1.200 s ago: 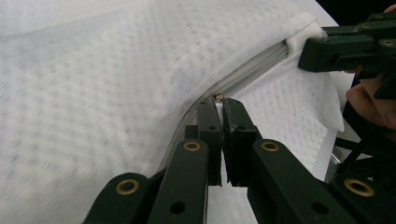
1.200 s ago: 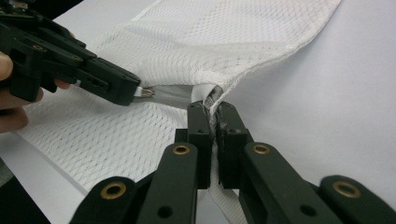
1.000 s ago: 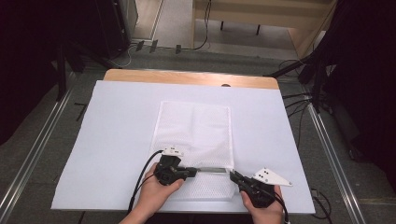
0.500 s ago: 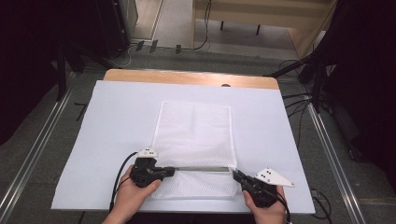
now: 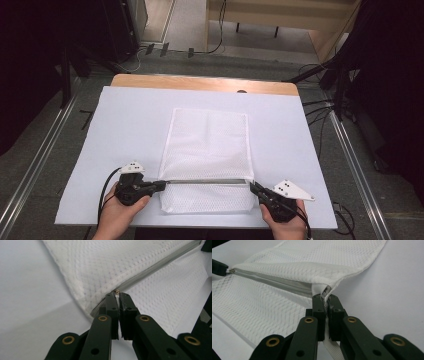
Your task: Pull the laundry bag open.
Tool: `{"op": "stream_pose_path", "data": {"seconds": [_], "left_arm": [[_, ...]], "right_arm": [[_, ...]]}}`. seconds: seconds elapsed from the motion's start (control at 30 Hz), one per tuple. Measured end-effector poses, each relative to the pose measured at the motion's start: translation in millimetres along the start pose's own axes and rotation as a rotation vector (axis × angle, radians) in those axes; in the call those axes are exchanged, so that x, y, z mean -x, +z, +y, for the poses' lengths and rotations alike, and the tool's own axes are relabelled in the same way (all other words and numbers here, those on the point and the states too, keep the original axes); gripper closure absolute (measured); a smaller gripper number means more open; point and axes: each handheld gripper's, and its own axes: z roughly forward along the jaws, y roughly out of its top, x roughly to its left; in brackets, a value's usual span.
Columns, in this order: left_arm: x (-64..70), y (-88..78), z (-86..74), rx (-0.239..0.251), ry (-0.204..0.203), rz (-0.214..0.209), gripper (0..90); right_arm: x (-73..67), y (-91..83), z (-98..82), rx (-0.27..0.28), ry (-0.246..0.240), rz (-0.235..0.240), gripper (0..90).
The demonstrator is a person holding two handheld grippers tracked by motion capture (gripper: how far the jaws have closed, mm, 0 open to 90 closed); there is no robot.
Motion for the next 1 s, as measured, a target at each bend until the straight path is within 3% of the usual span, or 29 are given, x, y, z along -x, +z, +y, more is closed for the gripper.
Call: {"op": "stream_pose_path", "data": {"seconds": [0.33,0.47,0.7,0.83,0.93,1.0], "left_arm": [[-12.5,-14.2,-11.6,-0.014,-0.01,0.022,87.3],[-9.0,-13.3,-12.0,-0.03,0.031,0.057,87.4],[-5.8,-13.8,-11.9,-0.043,0.045,0.075,87.4],[-4.2,-22.2,-11.2,0.046,0.067,0.069,84.7],[-1.1,-28.0,-9.7,0.11,0.13,0.111,69.8],[1.4,-31.9,-9.1,0.156,0.14,0.127,58.5]], "right_arm": [[3.4,-2.5,-0.6,-0.004,0.014,-0.028,87.4],[1.1,-1.9,-0.1,-0.009,-0.004,-0.038,87.5],[0.5,-1.1,-0.9,-0.033,-0.017,-0.057,87.7],[2.0,-0.2,-3.2,-0.024,0.0,-0.023,87.8],[1.9,0.9,-4.5,-0.032,0.009,-0.021,87.7],[1.7,2.0,-5.1,-0.033,0.004,-0.025,87.7]]}}
